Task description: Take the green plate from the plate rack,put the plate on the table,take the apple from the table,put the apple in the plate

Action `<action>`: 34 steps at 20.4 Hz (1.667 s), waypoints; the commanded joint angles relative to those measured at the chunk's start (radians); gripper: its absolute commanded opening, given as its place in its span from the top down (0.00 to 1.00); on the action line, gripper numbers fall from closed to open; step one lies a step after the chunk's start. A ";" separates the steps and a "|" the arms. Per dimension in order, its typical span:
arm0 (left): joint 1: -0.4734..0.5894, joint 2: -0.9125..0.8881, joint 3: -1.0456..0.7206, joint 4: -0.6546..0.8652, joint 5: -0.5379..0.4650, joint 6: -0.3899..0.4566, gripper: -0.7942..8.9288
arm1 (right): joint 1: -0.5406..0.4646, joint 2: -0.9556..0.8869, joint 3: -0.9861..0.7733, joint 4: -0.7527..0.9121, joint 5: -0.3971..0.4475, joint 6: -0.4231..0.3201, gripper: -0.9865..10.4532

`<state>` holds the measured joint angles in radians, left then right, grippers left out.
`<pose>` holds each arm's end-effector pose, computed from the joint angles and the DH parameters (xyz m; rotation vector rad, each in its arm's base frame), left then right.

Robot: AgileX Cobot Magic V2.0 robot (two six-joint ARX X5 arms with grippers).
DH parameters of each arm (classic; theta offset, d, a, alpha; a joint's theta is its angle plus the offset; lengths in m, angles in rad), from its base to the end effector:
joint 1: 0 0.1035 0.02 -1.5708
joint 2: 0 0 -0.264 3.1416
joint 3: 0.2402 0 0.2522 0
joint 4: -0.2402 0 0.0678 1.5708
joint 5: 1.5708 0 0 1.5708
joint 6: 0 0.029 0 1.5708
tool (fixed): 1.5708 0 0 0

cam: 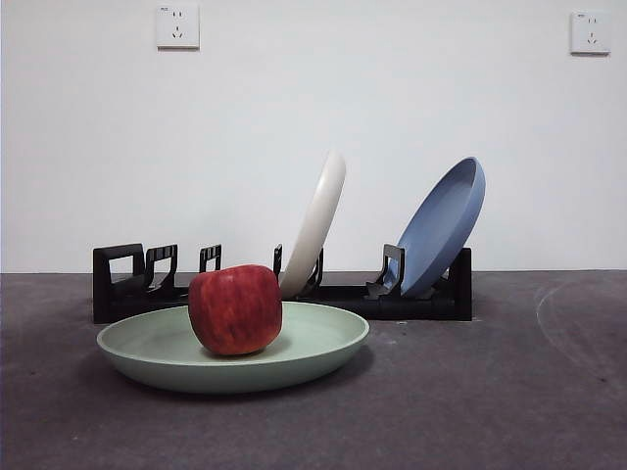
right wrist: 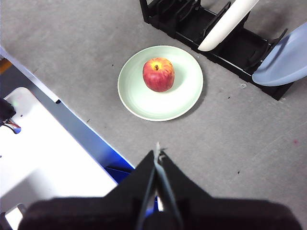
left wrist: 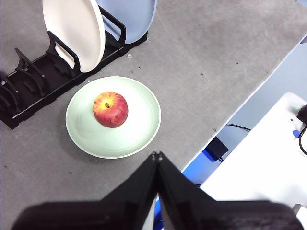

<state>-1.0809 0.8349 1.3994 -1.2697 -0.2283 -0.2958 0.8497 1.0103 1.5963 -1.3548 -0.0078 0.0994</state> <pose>0.0485 -0.0770 0.4187 0.1712 0.6848 -0.7168 0.0791 0.0904 0.4453 -0.2342 0.7605 0.7751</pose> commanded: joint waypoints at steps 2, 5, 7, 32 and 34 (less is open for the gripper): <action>0.000 0.001 -0.004 0.006 0.001 -0.010 0.93 | 0.001 0.000 -0.008 -0.023 0.001 0.027 0.92; 0.000 0.006 -0.004 0.007 0.000 -0.034 0.92 | 0.001 0.002 -0.008 -0.023 0.001 0.031 0.91; 0.000 0.015 -0.004 0.007 -0.001 -0.034 0.92 | 0.001 0.002 -0.008 -0.023 0.008 0.031 0.91; 0.939 -0.521 -0.947 1.313 0.471 0.114 0.92 | 0.001 0.009 -0.008 -0.023 0.027 0.031 0.91; 0.974 -0.621 -1.103 1.399 0.470 0.105 0.92 | 0.001 0.009 -0.008 -0.023 0.027 0.031 0.91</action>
<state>-0.1093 0.2211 0.3164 0.1112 0.2386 -0.2020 0.8497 1.0195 1.5963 -1.3548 0.0185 0.1204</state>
